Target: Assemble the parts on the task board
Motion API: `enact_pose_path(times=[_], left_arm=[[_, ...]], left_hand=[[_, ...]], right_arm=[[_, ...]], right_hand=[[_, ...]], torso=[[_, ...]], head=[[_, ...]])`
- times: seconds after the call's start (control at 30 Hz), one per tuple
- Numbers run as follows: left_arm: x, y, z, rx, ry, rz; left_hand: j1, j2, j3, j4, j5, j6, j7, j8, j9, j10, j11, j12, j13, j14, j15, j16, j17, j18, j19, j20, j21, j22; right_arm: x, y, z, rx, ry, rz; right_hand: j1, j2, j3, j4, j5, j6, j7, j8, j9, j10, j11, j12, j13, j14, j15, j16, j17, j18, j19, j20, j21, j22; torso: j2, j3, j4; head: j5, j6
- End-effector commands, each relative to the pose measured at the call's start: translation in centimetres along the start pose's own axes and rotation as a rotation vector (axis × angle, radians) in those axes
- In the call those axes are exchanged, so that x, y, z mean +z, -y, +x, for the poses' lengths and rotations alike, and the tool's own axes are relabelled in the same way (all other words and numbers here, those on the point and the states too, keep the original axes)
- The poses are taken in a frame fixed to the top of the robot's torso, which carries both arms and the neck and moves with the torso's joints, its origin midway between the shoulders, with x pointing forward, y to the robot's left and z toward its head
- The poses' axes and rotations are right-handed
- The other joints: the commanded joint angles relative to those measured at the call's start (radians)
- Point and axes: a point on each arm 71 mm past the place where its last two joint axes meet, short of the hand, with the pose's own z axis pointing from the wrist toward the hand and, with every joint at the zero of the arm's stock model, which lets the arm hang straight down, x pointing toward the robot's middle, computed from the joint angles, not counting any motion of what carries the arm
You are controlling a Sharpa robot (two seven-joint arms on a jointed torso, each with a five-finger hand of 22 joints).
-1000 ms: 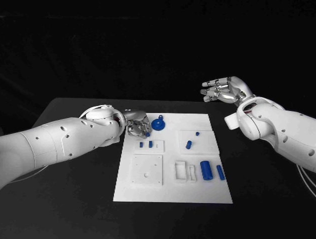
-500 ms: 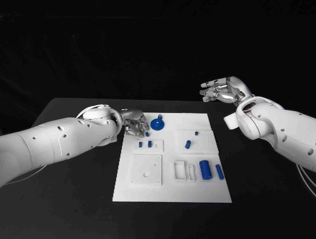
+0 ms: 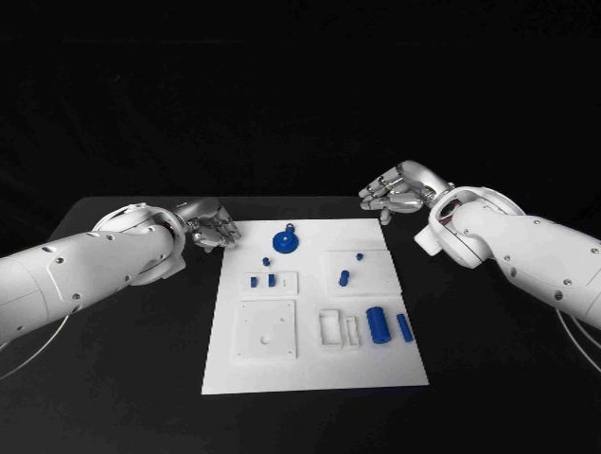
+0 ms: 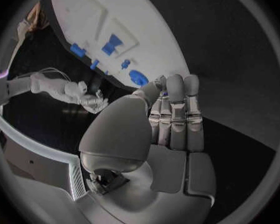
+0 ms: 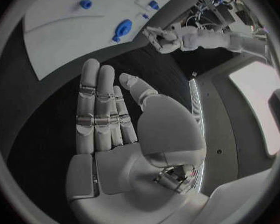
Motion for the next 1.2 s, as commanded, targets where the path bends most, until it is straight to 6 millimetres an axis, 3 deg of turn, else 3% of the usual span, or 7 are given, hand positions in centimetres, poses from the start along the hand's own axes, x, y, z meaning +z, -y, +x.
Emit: enact_pose_path(times=[0.03, 0.3, 0.4, 0.57, 0.7, 0.73, 1.2], left_arm=[[-0.4, -0.7, -2.1, -0.304, 0.200, -0.021], [-1.8, -1.6, -3.7, -0.674, 0.306, 0.010], [-2.2, -1.3, -3.7, -0.750, 0.301, 0.044], [-2.9, -0.6, -3.5, -0.848, 0.290, 0.079], [-3.2, -0.3, -3.3, -0.899, 0.292, 0.088], [-3.2, -0.3, -3.3, -0.905, 0.292, 0.089], [-3.4, -0.1, -3.2, -0.942, 0.294, 0.095]], left_hand=[[-0.016, -0.003, 0.002, 0.009, 0.008, 0.003, 0.001, -0.004, 0.000, 0.014, -0.007, 0.004, 0.000, 0.023, -0.005, -0.023, -0.004, 0.012, 0.013, -0.004, -0.016, 0.005], [-0.065, -0.031, -0.027, 0.040, 0.001, -0.033, 0.013, -0.008, -0.003, -0.062, 0.022, 0.005, -0.001, -0.095, 0.031, -0.228, -0.080, -0.013, -0.077, 0.028, -0.148, -0.074], [-0.075, -0.030, -0.073, 0.071, -0.006, -0.071, 0.029, -0.007, -0.005, -0.135, 0.057, 0.004, -0.001, -0.191, 0.094, -0.518, -0.205, -0.032, -0.178, 0.090, -0.309, -0.227], [-0.035, -0.010, -0.172, 0.087, -0.005, -0.099, 0.037, -0.005, -0.006, -0.193, 0.081, 0.003, -0.002, -0.147, 0.144, -0.869, -0.301, -0.018, -0.228, 0.148, -0.315, -0.582], [-0.026, 0.003, -0.202, 0.087, -0.003, -0.099, 0.037, -0.005, -0.006, -0.197, 0.085, 0.004, -0.002, -0.165, 0.152, -0.869, -0.322, -0.017, -0.210, 0.156, -0.313, -0.746], [-0.020, 0.013, -0.229, 0.082, -0.004, -0.098, 0.037, -0.005, -0.006, -0.198, 0.085, 0.002, -0.002, -0.163, 0.152, -0.868, -0.332, -0.026, -0.166, 0.151, -0.304, -0.958], [-0.024, 0.012, -0.225, 0.081, -0.004, -0.098, 0.037, -0.005, -0.006, -0.206, 0.088, 0.004, -0.002, -0.173, 0.155, -0.869, -0.329, -0.024, -0.148, 0.155, -0.305, -1.063]], right_arm=[[-0.1, 0.2, 0.9, -0.314, -0.085, 0.049], [-0.4, -0.2, 2.3, -0.513, -0.143, 0.075], [-0.6, -0.4, 3.0, -0.557, -0.173, 0.078], [-1.0, -0.4, 4.1, -0.610, -0.209, 0.081], [-1.3, -0.5, 4.7, -0.625, -0.223, 0.077], [-1.3, -0.5, 4.9, -0.627, -0.225, 0.075], [-2.1, -1.4, 6.4, -0.618, -0.270, 0.034]], right_hand=[[-0.027, -0.012, 0.060, -0.008, -0.044, 0.009, -0.001, -0.004, -0.001, 0.005, 0.001, -0.008, -0.002, 0.013, -0.007, 0.101, 0.109, -0.004, -0.002, -0.007, 0.081, 0.071], [-0.031, -0.044, 0.109, 0.025, -0.071, 0.008, -0.004, -0.004, 0.000, -0.002, 0.001, -0.003, 0.000, -0.016, -0.003, 0.256, 0.234, 0.008, -0.049, -0.003, 0.222, 0.238], [-0.031, -0.055, 0.114, 0.031, -0.093, 0.005, -0.003, -0.005, -0.001, -0.018, 0.005, -0.005, -0.001, -0.013, 0.003, 0.262, 0.231, 0.009, -0.049, 0.002, 0.223, 0.248], [-0.027, -0.076, 0.107, 0.038, -0.121, -0.007, 0.000, -0.005, -0.001, -0.037, 0.011, -0.005, -0.001, -0.014, 0.010, 0.269, 0.225, 0.012, -0.049, 0.009, 0.219, 0.262], [-0.022, -0.087, 0.088, 0.047, -0.126, -0.019, 0.002, -0.004, -0.001, -0.047, 0.013, -0.005, 0.000, -0.015, 0.010, 0.273, 0.221, 0.016, -0.046, 0.010, 0.211, 0.270], [-0.021, -0.089, 0.083, 0.050, -0.126, -0.020, 0.002, -0.005, -0.001, -0.047, 0.014, -0.005, 0.000, -0.015, 0.011, 0.275, 0.220, 0.015, -0.045, 0.011, 0.209, 0.272], [-0.012, -0.093, 0.070, 0.058, -0.106, -0.016, 0.002, -0.005, -0.001, -0.040, 0.012, -0.005, 0.000, -0.018, 0.010, 0.291, 0.217, 0.016, -0.037, 0.010, 0.191, 0.307]], torso=[[0.000, -0.0031, 0.0011], [-0.001, -0.0035, 0.0056], [-0.001, -0.0049, 0.0050], [-0.001, -0.0050, 0.0059], [-0.001, -0.0037, 0.0044], [-0.001, -0.0040, 0.0048], [-0.001, -0.0032, 0.0036]], head=[[-0.009, 0.006], [-0.016, 0.008], [-0.019, 0.010], [-0.021, 0.014], [-0.020, 0.015], [-0.019, 0.015], [-0.016, 0.013]])
